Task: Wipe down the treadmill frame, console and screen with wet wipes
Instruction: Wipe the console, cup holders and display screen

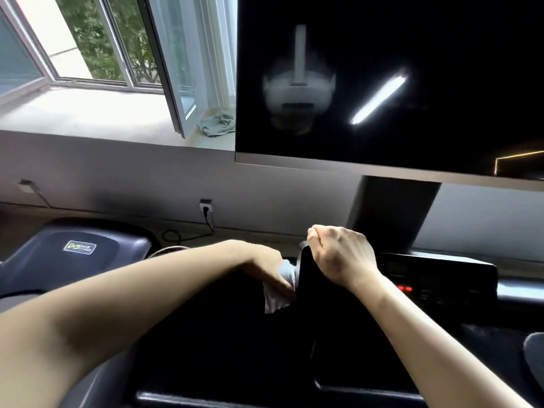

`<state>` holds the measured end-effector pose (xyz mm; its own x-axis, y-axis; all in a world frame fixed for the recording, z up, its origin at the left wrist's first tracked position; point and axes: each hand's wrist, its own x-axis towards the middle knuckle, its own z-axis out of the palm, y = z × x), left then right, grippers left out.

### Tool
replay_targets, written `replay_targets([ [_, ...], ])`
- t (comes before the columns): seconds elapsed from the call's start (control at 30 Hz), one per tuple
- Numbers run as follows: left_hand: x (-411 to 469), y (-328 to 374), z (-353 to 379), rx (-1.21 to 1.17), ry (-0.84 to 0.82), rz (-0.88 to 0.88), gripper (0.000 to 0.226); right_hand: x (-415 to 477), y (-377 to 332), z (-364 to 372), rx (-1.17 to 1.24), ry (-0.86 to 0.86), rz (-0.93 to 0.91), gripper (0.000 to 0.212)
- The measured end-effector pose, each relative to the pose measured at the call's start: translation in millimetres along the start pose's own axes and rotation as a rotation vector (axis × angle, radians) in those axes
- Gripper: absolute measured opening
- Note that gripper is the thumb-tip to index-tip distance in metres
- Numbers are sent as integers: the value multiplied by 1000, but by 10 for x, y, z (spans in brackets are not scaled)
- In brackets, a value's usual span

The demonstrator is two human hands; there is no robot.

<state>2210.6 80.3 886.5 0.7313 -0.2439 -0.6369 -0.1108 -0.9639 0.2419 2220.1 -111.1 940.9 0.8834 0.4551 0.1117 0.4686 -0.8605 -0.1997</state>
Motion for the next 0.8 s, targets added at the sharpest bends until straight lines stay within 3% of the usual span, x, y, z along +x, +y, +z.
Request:
replay_targets([
  [0.13, -113, -33, 257, 300, 407, 97, 55, -15, 2, -8, -5, 11, -2, 41],
  [0.2, -190, -47, 277, 536, 506, 152, 43, -26, 1, -11, -10, 26, 2, 42],
  [0.27, -218, -38, 218, 522, 443, 109, 48, -30, -5, -9, -20, 32, 6, 42],
  [0.37, -128, -8, 45, 304, 141, -37, 75, -30, -14, -2, -17, 35, 11, 42],
  [0.47, -60, 71, -11, 25, -2, 34, 66, -27, -2, 0, -18, 41, 8, 40],
  [0.53, -110, 110, 38, 11, 78, 70, 57, -25, 1, 6, -13, 47, 5, 39],
  [0.67, -244, -42, 221, 318, 345, 80, 43, -26, 10, 21, -11, 59, 1, 40],
  [0.73, -367, -201, 207, 366, 335, 13, 54, -20, 25, 30, -10, 55, 5, 41],
  [0.8, -457, -372, 154, 404, 222, -119, 80, -22, 34, 38, -17, 54, 3, 42],
])
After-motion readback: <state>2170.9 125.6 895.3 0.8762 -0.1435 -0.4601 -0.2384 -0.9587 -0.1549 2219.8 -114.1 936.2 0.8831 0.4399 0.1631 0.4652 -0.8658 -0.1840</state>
